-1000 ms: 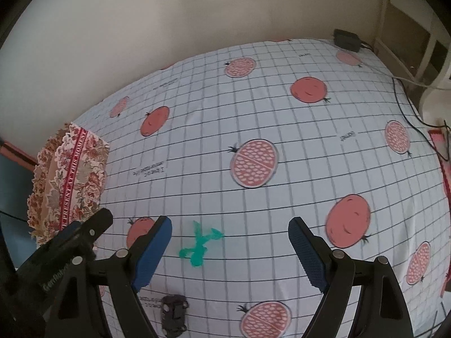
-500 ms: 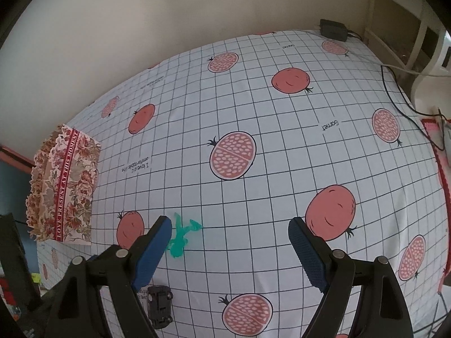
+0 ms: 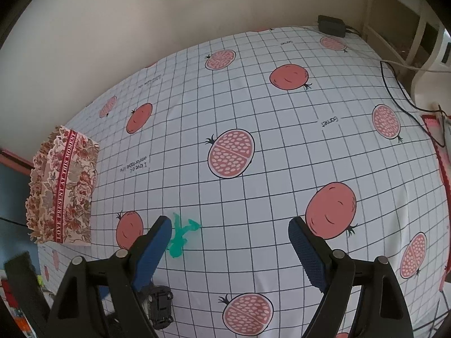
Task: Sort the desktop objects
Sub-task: 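Move both tools away from the box toward the black toy car and green piece, then close the left tool on the black toy car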
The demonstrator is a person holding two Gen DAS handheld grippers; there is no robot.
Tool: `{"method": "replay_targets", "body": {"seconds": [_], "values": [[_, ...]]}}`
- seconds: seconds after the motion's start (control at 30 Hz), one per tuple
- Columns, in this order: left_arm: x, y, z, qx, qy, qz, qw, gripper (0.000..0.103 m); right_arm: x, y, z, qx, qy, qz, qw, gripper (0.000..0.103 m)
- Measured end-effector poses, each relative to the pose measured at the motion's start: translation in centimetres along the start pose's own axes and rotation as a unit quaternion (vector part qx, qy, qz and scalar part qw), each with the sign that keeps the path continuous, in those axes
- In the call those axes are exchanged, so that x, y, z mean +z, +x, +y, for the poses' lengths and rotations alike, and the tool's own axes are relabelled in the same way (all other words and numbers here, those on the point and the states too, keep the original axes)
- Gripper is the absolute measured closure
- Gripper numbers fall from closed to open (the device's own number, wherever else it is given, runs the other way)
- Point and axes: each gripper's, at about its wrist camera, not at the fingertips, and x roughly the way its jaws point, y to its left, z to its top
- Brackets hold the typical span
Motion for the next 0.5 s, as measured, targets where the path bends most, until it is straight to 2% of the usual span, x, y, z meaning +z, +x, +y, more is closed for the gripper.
{"method": "replay_targets", "body": {"seconds": [0.33,0.5], "values": [[-1.1,1.8,0.1,0.017,0.020,0.041,0.9988,0.042,-0.2,0.8,0.3,-0.013,0.003,0.009,1.000,0.015],[-1.4,2.0,-0.4,0.013,0.039,0.048,0.9980,0.043,-0.3,1.2,0.5,-0.016,0.004,0.012,1.000,0.015]]}}
